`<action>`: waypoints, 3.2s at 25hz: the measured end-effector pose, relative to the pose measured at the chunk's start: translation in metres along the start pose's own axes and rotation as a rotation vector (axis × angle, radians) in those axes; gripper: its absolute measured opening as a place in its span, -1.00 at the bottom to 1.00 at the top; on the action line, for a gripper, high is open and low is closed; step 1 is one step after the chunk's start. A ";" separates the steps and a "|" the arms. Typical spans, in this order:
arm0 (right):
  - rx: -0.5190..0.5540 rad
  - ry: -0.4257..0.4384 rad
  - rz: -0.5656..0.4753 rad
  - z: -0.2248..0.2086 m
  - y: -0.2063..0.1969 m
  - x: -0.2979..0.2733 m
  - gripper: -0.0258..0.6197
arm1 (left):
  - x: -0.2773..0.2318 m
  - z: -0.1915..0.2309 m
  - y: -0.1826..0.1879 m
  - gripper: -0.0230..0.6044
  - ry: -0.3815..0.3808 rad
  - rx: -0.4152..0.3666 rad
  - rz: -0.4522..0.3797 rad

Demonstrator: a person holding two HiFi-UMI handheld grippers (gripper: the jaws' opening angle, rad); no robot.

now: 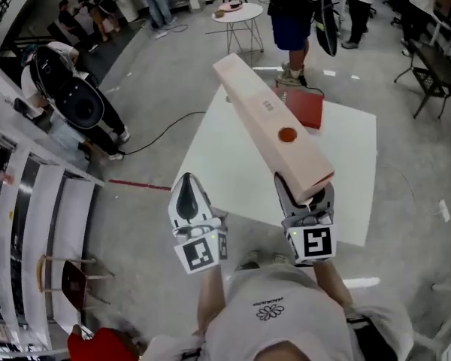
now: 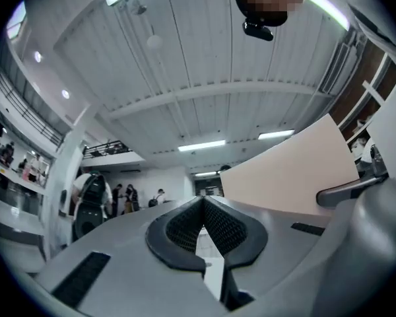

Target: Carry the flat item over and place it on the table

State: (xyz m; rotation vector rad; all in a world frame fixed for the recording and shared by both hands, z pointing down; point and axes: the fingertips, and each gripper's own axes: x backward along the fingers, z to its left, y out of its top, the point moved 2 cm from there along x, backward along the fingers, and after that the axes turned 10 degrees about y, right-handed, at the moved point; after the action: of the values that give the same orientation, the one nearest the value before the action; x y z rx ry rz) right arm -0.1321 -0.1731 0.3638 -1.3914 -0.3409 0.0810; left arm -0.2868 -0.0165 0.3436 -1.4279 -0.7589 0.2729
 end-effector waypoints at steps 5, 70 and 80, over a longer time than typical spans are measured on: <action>0.036 -0.261 0.030 -0.020 0.010 0.034 -0.04 | -0.035 -0.042 0.001 -0.88 -0.230 0.077 -0.025; 1.343 -0.400 0.813 -0.079 -0.017 0.100 -0.04 | -0.049 -0.128 -0.033 -0.88 -0.529 0.102 0.048; 1.301 -0.370 0.832 -0.093 -0.024 0.097 -0.04 | -0.054 -0.138 -0.037 -0.88 -0.531 0.109 0.064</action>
State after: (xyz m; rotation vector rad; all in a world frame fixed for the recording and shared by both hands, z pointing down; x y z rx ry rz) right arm -0.0168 -0.2407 0.3925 -0.1233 0.0533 1.0589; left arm -0.2516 -0.1634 0.3680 -1.2876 -1.1088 0.7513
